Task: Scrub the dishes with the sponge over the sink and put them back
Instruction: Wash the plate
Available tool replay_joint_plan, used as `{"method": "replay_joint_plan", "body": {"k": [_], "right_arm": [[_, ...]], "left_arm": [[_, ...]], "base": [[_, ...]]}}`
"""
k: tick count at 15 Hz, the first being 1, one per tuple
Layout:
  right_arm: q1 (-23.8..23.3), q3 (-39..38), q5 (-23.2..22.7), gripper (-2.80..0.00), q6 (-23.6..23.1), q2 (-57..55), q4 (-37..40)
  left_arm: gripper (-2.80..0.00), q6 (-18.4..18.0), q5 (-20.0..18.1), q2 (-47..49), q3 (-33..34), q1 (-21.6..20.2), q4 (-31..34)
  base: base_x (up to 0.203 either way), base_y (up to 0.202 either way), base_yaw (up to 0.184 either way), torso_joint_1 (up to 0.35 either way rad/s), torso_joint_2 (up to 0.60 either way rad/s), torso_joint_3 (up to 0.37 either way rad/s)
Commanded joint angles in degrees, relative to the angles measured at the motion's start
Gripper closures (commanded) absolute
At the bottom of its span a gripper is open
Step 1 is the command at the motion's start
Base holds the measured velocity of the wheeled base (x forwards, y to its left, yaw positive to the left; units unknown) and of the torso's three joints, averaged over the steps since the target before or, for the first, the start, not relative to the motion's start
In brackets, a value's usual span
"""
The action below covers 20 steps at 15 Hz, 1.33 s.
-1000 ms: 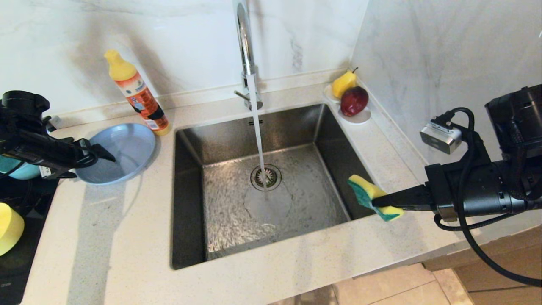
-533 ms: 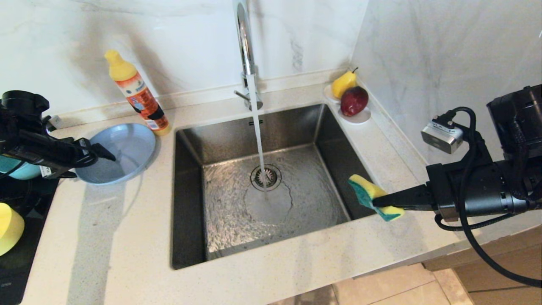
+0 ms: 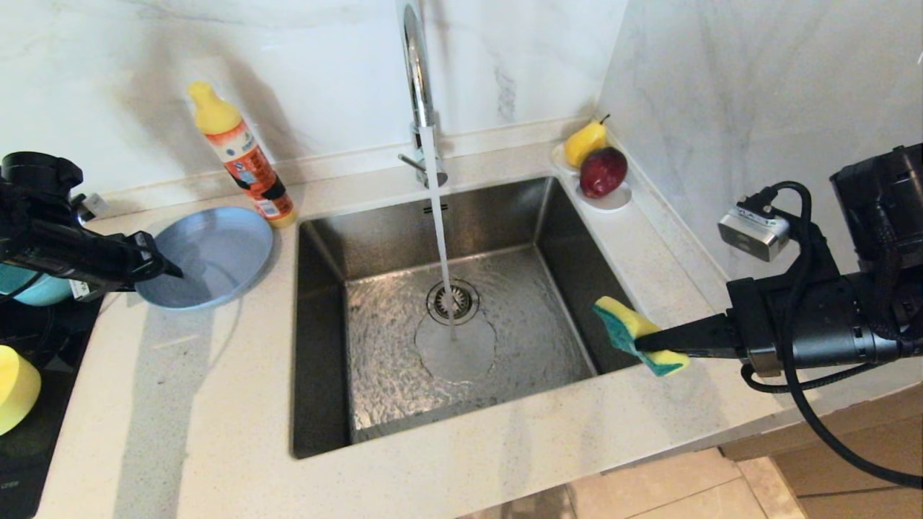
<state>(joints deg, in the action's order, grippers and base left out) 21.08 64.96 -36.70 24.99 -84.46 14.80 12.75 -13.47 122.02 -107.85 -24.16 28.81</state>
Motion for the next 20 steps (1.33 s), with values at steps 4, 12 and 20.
{"method": "replay_joint_plan", "body": {"k": [4,12,20], "right_arm": [[0.0,0.1,-0.3,0.0,0.1,0.1,0.1],[0.0,0.0,-0.3,0.0,0.1,-0.1,0.1],[0.0,0.0,-0.3,0.0,0.1,0.0,0.1]], "left_arm": [[0.0,0.6,-0.2,-0.3,-0.1,-1.7,-1.1],[0.0,5.7,-7.3,-5.9,0.0,-5.3,-2.6],[0.0,16.4,-20.9,-12.7,3.7,-6.1,-1.4]], "base": [[0.0,0.0,0.0,0.0,0.0,0.0],[0.0,0.0,0.0,0.0,0.0,0.0],[0.0,0.0,0.0,0.0,0.0,0.0]]}}
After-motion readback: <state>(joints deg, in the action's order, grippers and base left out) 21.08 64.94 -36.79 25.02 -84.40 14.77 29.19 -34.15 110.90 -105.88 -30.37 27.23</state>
